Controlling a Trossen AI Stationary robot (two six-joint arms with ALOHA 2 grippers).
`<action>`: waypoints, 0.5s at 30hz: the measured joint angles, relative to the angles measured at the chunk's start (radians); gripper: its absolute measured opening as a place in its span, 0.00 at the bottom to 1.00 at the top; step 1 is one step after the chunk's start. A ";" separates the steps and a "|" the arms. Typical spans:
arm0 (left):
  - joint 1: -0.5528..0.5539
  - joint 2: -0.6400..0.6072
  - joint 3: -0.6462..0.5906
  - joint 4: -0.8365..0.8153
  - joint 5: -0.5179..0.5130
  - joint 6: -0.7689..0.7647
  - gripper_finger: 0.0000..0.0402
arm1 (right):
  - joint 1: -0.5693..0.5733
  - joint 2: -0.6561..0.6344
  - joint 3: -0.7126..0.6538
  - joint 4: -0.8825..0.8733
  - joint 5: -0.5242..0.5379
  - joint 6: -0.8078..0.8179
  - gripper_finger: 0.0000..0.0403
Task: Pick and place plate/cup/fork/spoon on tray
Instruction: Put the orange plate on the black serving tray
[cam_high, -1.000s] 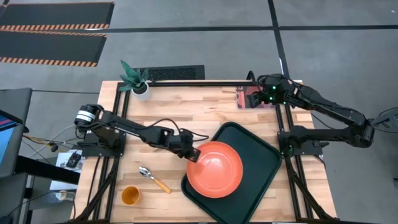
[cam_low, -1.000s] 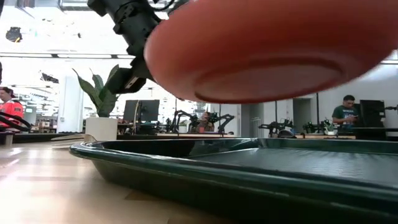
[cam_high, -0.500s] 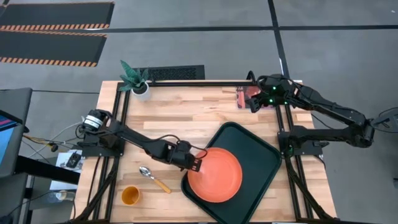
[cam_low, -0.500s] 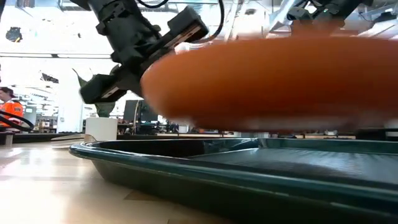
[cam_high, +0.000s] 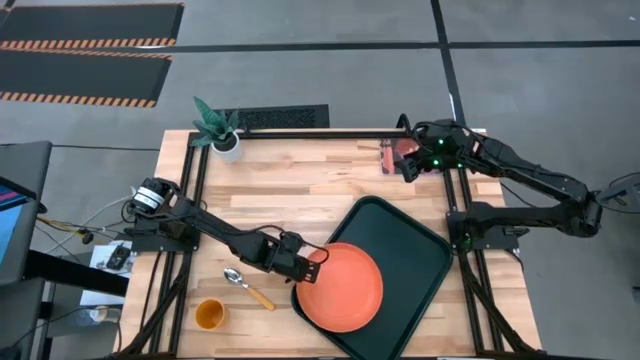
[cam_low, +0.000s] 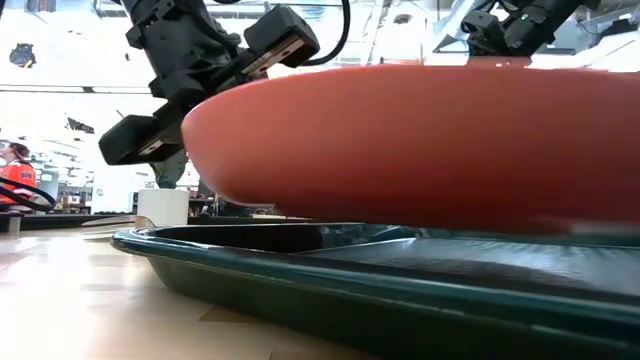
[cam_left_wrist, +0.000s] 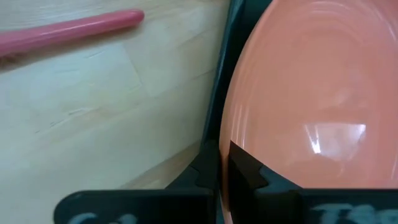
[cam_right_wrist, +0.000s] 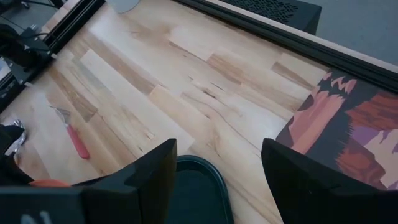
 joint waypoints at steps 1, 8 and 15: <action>-0.002 0.000 0.000 -0.004 0.000 -0.003 0.00 | 0.000 0.000 0.000 0.000 0.000 0.000 0.65; -0.009 0.000 0.000 -0.040 0.000 -0.006 0.00 | 0.000 0.000 0.000 0.000 0.000 -0.003 0.65; -0.009 0.000 0.000 -0.028 0.016 -0.006 0.00 | -0.010 0.000 0.000 0.002 0.001 -0.024 0.65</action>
